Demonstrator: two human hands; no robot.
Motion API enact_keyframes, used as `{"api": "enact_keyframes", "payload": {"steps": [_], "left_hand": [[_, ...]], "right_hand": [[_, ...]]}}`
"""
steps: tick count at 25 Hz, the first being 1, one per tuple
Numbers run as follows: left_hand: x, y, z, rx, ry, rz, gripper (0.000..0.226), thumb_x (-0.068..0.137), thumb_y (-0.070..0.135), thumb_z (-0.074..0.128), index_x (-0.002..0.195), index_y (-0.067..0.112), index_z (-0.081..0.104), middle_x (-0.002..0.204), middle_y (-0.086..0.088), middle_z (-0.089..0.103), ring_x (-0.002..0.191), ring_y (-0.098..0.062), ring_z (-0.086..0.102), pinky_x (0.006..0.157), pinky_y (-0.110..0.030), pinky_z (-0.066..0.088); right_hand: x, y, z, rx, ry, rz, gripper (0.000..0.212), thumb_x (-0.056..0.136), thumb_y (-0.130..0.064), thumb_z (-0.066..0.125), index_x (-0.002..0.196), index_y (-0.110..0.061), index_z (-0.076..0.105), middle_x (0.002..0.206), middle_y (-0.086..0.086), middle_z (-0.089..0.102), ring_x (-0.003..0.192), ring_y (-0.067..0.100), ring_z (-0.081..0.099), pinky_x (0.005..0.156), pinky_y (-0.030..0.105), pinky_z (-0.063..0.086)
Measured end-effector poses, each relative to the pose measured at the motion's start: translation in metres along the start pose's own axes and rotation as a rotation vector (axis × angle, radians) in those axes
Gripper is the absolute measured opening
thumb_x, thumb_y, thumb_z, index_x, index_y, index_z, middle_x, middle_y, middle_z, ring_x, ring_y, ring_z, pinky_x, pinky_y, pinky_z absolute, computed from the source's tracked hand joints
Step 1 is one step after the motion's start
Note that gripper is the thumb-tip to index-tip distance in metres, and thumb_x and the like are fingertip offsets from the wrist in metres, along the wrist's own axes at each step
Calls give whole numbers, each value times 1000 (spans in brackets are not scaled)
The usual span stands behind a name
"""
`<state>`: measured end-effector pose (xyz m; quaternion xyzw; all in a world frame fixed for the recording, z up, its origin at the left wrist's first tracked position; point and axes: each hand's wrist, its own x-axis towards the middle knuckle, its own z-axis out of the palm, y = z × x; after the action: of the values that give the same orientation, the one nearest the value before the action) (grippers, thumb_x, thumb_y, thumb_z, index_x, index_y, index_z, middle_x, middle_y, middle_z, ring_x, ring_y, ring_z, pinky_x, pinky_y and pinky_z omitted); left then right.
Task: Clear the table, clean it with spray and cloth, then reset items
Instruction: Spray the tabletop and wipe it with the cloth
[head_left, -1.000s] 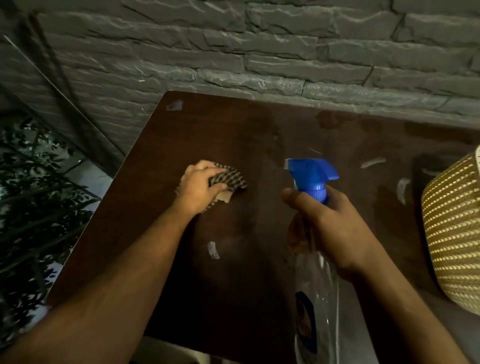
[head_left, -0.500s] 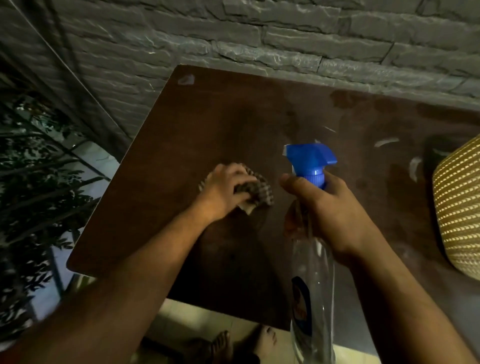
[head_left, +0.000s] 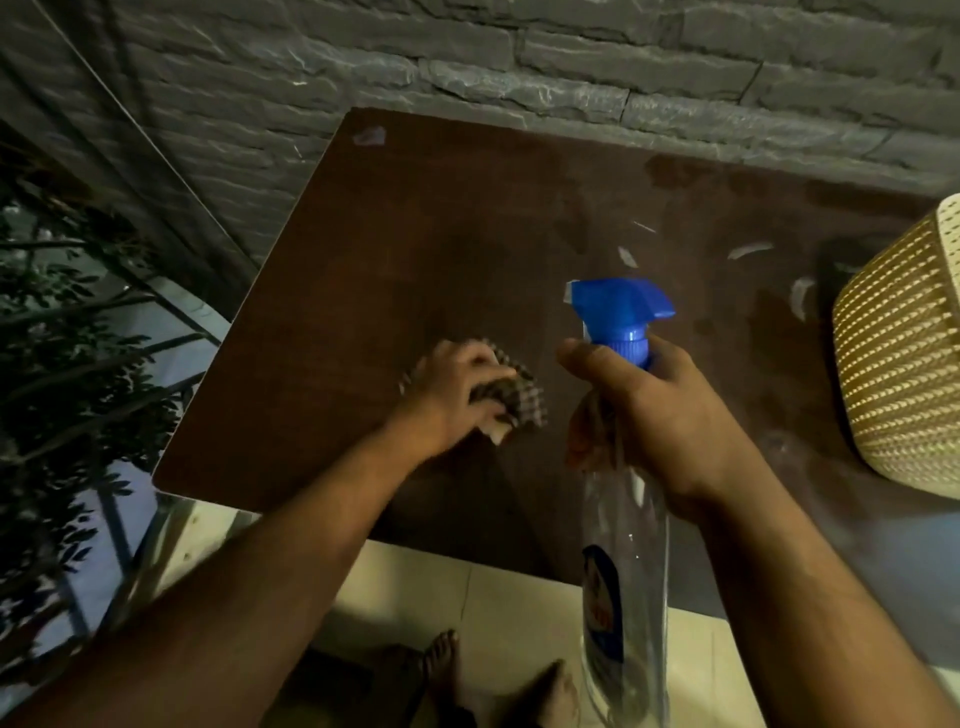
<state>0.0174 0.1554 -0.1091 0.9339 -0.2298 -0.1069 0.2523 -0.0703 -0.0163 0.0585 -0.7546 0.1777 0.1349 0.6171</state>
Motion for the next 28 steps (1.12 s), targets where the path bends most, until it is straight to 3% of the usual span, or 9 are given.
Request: {"api": "enact_keyframes", "payload": {"steps": [3, 6, 9, 12, 15, 19, 21, 25, 28], "left_hand": [[-87, -4, 1, -100, -41, 173, 41, 82, 40, 55, 121, 30, 65, 121, 9, 54, 112, -10, 38, 93, -27, 29], [-70, -46, -22, -60, 108, 32, 51, 79, 51, 51, 120, 25, 66, 116, 6, 55, 108, -13, 41, 92, -35, 39], [-11, -42, -25, 14, 228, -184, 39, 84, 32, 69, 122, 24, 65, 120, 0, 55, 112, -25, 46, 99, -35, 35], [-49, -2, 0, -26, 95, -74, 38, 85, 27, 68, 123, 29, 64, 121, 4, 54, 110, -20, 44, 94, -26, 31], [-132, -3, 5, -69, 20, 45, 41, 82, 34, 64, 122, 32, 64, 117, 16, 49, 108, -8, 38, 91, -34, 37], [-101, -50, -15, 24, 252, -263, 41, 82, 25, 74, 121, 24, 65, 118, 3, 53, 109, -22, 45, 97, -38, 39], [-76, -34, -11, 22, 294, -312, 41, 82, 27, 73, 122, 23, 65, 120, -2, 55, 111, -26, 45, 98, -36, 37], [-116, 31, 29, -50, 91, -52, 42, 81, 31, 71, 122, 31, 64, 117, 10, 53, 107, -13, 41, 90, -30, 35], [-164, 24, 26, -61, 68, -42, 44, 82, 31, 70, 125, 37, 60, 117, 22, 43, 111, -4, 35, 95, -29, 34]], "right_hand": [[-9, 4, -9, -15, 11, 15, 30, 88, -36, 62, 100, -9, 55, 69, 20, 64, 52, 22, 61, 48, 22, 51], [-15, 8, -15, -35, -4, 21, 30, 88, -37, 62, 100, -11, 55, 77, 28, 66, 54, 26, 62, 49, 25, 54], [-21, 11, -16, -67, -16, -10, 26, 88, -38, 62, 95, -14, 55, 75, 27, 67, 56, 30, 65, 55, 34, 56], [-30, 12, -18, -69, -51, -34, 23, 89, -36, 61, 91, -14, 55, 70, 22, 67, 53, 25, 63, 52, 29, 54], [-38, 15, -23, -82, -82, -24, 26, 89, -37, 60, 94, -12, 54, 70, 24, 67, 50, 23, 62, 53, 29, 54], [-41, 19, -28, -135, -120, -22, 29, 88, -41, 60, 97, -14, 53, 73, 24, 69, 53, 27, 65, 62, 39, 58], [-42, 22, -27, -142, -136, -30, 26, 88, -41, 59, 96, -17, 53, 74, 24, 69, 55, 28, 65, 67, 44, 58], [-44, 26, -29, -157, -141, -62, 32, 87, -42, 60, 93, -11, 57, 75, 25, 68, 56, 29, 63, 67, 47, 57], [-47, 26, -38, -132, -151, -36, 37, 85, -41, 60, 97, -7, 56, 76, 27, 67, 54, 28, 63, 61, 41, 57]]}}
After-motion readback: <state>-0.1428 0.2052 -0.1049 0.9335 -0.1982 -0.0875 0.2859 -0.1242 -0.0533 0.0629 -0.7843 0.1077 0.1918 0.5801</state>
